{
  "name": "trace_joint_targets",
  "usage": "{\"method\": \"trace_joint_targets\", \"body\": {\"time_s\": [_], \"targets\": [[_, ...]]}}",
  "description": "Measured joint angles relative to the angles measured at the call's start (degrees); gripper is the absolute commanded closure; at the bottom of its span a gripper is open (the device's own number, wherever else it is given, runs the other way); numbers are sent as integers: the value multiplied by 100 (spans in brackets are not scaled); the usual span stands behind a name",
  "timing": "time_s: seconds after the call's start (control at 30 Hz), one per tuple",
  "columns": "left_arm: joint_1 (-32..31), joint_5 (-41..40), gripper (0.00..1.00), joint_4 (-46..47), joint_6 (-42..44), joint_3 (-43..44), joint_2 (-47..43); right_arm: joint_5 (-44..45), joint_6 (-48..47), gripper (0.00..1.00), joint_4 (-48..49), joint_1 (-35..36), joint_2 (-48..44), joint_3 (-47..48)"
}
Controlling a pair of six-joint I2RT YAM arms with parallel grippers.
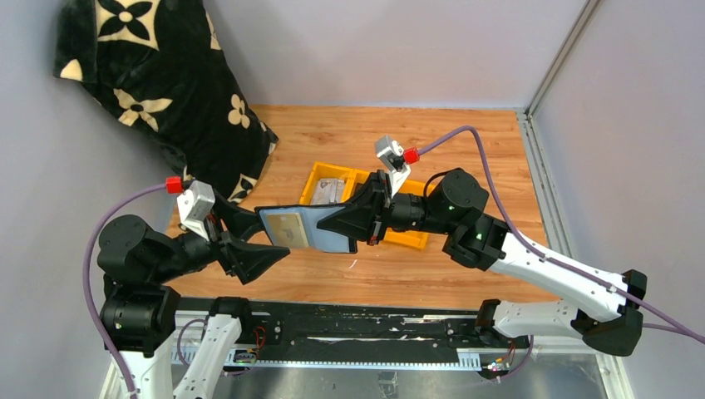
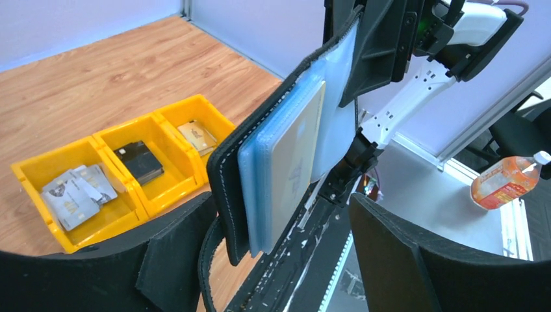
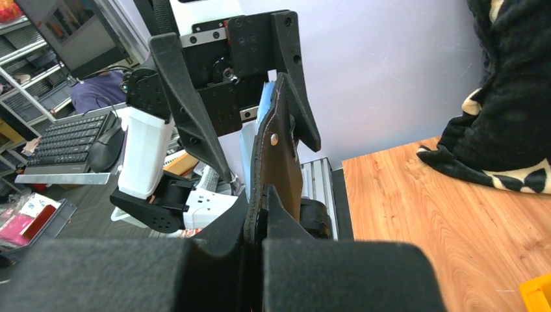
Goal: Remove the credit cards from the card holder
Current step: Remove the credit card from the card holder.
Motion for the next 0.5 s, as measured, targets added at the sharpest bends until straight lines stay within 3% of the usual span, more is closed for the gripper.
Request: {"method": "trace_joint_targets", "body": {"time_s": [0.1,0.23,0.5], "targets": [[0,-4,11,162,-146,0,0,-101,-11,100,-7,0,-44,0],[0,-98,10,321,-332,-4,-7,-302,-55,100,-15,0,-59,0],[0,66,22,743,-791,-149,2,-562,-199,100,-74,0,-55,28]]}}
